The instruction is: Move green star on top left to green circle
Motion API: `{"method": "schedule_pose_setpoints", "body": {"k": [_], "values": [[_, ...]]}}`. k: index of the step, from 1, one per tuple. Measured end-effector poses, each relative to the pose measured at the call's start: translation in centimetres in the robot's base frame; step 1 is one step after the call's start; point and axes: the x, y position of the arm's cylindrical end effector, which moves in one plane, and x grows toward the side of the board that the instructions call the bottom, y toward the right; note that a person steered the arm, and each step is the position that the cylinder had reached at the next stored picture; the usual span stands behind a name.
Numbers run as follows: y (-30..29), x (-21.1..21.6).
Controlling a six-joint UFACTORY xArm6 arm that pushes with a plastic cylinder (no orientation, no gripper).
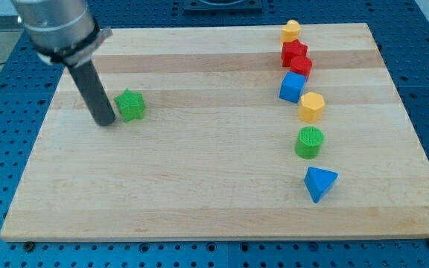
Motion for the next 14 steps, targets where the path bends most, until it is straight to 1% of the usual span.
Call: {"method": "schedule_pose_setpoints", "body": {"k": [1,2,4,5,6,7,8,9,10,11,12,14], "values": [[4.2,-0.5],[10.8,-0.5],[9.1,-4.2],[13.5,-3.0],[19.2,-2.6],[17.9,-3.5],[16.5,-5.3],[16.3,-2.6],[15.6,-1.1],[16.3,1.6],[18.7,3.2],[23.3,1.2]]}}
